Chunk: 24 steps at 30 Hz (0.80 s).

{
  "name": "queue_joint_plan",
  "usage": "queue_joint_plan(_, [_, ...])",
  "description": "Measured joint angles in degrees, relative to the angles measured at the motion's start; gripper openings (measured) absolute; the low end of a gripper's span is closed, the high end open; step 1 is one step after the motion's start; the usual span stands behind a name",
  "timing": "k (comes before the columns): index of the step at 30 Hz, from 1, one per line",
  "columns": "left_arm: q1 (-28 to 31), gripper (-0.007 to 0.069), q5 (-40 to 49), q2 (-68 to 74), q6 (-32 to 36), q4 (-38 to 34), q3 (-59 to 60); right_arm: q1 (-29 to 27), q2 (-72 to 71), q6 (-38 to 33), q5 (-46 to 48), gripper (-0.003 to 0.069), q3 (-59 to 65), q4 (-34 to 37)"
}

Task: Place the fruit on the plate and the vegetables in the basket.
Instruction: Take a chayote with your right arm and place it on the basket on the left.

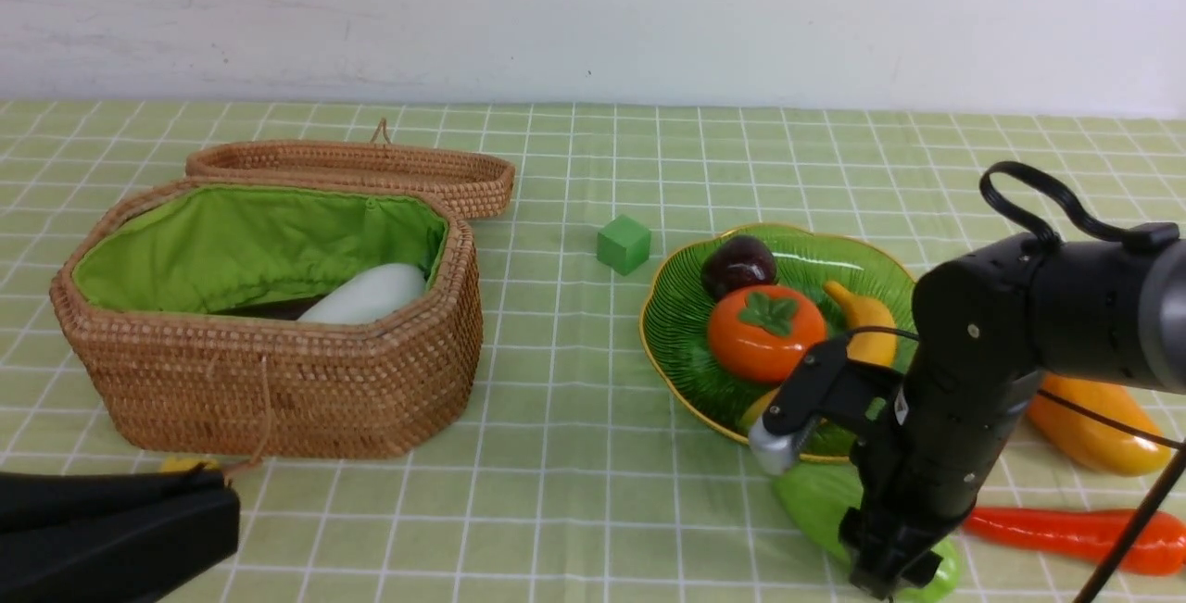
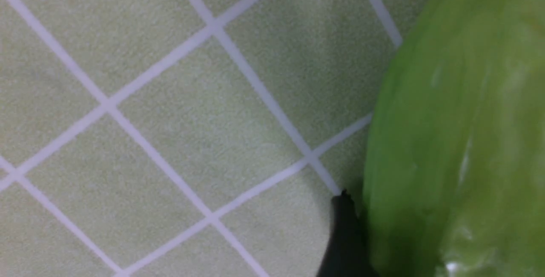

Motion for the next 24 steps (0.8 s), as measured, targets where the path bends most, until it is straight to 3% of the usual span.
queue_joint_plan(17, [0.00, 0.0013, 0.00, 0.00, 0.00, 0.00, 0.00, 0.00, 0.00, 0.02, 3.73, 0.0447, -0.07, 2.22])
queue_joint_plan(24, [0.00, 0.0015, 0.00, 0.00, 0.00, 0.00, 0.00, 0.00, 0.00, 0.40, 9.81, 0.0447, -3.31, 6.01])
